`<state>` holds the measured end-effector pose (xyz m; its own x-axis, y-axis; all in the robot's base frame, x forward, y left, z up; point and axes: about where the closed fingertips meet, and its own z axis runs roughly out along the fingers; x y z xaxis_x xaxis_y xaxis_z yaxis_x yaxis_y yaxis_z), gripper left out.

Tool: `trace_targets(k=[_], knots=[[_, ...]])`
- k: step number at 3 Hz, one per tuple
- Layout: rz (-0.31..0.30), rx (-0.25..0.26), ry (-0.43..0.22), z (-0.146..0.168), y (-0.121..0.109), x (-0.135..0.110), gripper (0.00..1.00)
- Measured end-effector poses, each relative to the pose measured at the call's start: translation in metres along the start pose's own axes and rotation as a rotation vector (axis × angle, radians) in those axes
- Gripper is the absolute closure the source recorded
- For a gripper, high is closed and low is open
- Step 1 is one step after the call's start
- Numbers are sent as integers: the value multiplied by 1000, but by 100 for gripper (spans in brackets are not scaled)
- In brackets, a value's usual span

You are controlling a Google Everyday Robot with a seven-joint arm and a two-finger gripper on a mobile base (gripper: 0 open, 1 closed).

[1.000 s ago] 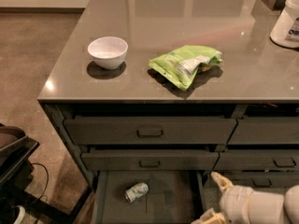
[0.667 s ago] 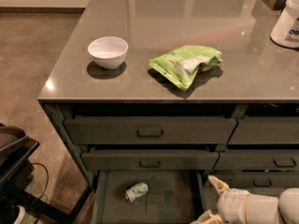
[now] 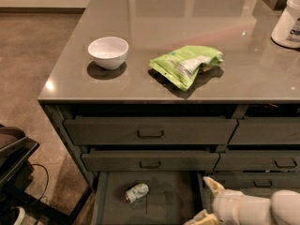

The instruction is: Pick 7up can from bottom drawer and place on counter

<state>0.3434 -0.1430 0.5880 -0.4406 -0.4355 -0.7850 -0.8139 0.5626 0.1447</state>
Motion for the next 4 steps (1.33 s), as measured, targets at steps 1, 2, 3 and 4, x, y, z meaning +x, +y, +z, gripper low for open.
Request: trace_targets(k=[1,2,3,4], knots=[[-116,-63,-108,48,-26,-11,0],[-192,-166,-214,98,-47,-16,0],[-146,-196,-257,118,-48,-5,0],[-146,-198,-256,118,-47,-4,0]])
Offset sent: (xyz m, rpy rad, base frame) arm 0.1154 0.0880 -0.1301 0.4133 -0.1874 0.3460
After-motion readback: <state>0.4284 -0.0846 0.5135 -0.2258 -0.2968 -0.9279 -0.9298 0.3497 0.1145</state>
